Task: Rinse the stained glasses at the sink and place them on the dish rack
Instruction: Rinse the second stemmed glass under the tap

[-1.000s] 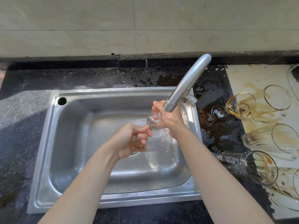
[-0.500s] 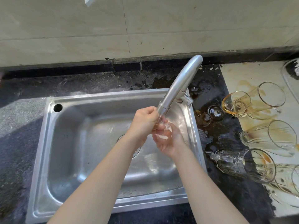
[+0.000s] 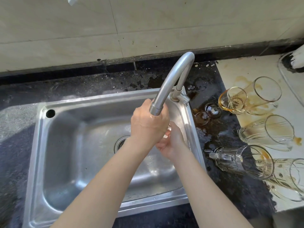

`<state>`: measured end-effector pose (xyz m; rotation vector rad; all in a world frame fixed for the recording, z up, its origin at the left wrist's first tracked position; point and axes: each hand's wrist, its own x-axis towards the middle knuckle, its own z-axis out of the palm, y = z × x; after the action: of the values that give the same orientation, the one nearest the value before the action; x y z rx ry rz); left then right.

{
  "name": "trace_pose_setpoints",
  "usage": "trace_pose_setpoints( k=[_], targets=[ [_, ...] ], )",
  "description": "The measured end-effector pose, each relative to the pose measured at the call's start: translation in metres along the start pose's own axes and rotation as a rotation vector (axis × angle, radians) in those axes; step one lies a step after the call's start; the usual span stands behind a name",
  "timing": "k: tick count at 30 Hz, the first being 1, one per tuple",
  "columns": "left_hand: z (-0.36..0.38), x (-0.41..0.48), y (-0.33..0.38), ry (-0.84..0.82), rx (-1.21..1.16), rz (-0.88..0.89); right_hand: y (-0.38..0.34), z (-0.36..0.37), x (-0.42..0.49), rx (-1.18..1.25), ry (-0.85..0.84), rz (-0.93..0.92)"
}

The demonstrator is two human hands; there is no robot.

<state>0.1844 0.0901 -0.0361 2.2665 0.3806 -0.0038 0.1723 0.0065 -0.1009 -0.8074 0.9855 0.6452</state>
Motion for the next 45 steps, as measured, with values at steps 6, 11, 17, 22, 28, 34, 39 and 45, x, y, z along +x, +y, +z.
trace_pose_setpoints(
  k=[6, 11, 17, 22, 28, 34, 39, 45],
  targets=[
    [-0.028, 0.021, -0.002, -0.197, 0.081, -0.127, -0.008, 0.008, 0.004, -0.092, 0.086, -0.164],
    [-0.053, 0.024, -0.028, -0.646, -0.291, -0.428, -0.019, 0.012, -0.005, -0.380, 0.106, -0.388],
    [-0.053, 0.014, -0.038, -0.819, 0.086, -0.160, -0.019, 0.024, -0.007, -0.785, 0.041, -0.691],
    [-0.043, 0.005, -0.046, -0.706, 0.199, 0.051, -0.030, 0.030, -0.010, -0.882, 0.008, -0.747],
    [-0.045, -0.005, -0.061, -0.762, -0.349, -0.115, -0.028, 0.030, -0.023, -0.841, -0.178, -0.982],
    [-0.048, -0.011, -0.063, -0.755, -0.547, -0.296, -0.015, 0.040, -0.024, -0.729, -0.174, -1.029],
    [-0.056, -0.011, -0.068, -0.833, -0.782, -0.470, -0.021, 0.051, -0.022, -0.702, -0.266, -0.872],
    [-0.066, -0.008, -0.064, -0.924, -1.036, -0.747, -0.032, 0.042, -0.022, -0.590, -0.472, -0.513]
  ],
)
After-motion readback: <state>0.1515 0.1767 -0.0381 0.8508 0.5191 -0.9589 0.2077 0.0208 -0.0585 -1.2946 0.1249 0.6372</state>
